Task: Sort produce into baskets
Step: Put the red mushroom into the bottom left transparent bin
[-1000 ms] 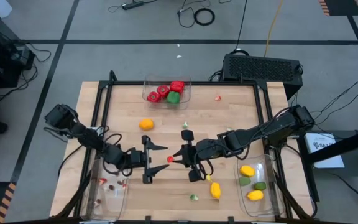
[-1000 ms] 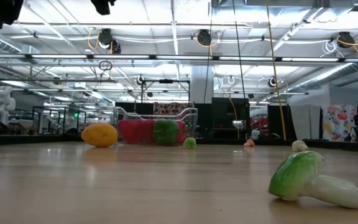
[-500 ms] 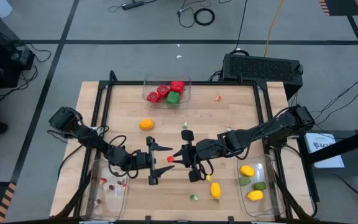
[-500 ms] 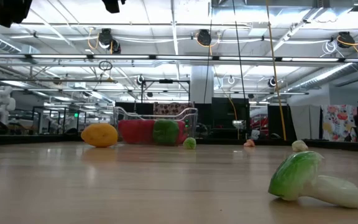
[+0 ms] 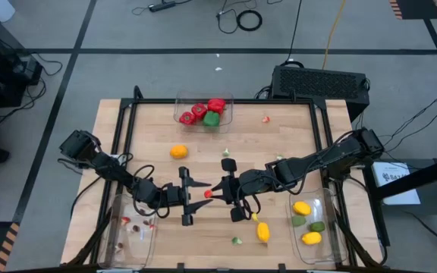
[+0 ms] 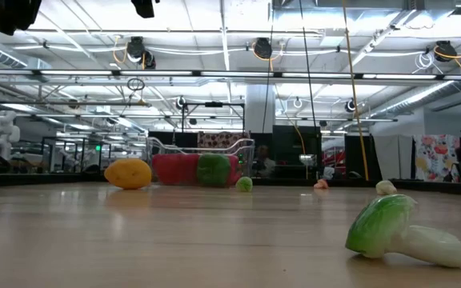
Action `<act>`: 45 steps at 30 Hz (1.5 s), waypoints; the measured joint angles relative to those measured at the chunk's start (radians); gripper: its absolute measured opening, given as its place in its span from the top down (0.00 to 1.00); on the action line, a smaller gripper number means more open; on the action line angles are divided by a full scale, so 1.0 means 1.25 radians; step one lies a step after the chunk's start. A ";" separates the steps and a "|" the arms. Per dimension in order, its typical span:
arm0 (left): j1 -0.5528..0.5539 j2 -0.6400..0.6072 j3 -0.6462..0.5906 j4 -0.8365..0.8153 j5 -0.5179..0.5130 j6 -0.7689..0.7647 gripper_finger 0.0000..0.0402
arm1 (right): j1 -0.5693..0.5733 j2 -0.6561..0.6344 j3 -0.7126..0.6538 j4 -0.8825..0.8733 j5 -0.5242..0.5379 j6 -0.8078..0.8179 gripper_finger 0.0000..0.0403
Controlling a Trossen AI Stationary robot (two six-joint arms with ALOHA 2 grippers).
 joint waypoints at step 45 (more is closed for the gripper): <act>-0.021 -0.017 -0.001 -0.007 0.014 0.031 0.70 | 0.006 -0.001 0.000 -0.089 0.005 0.076 0.19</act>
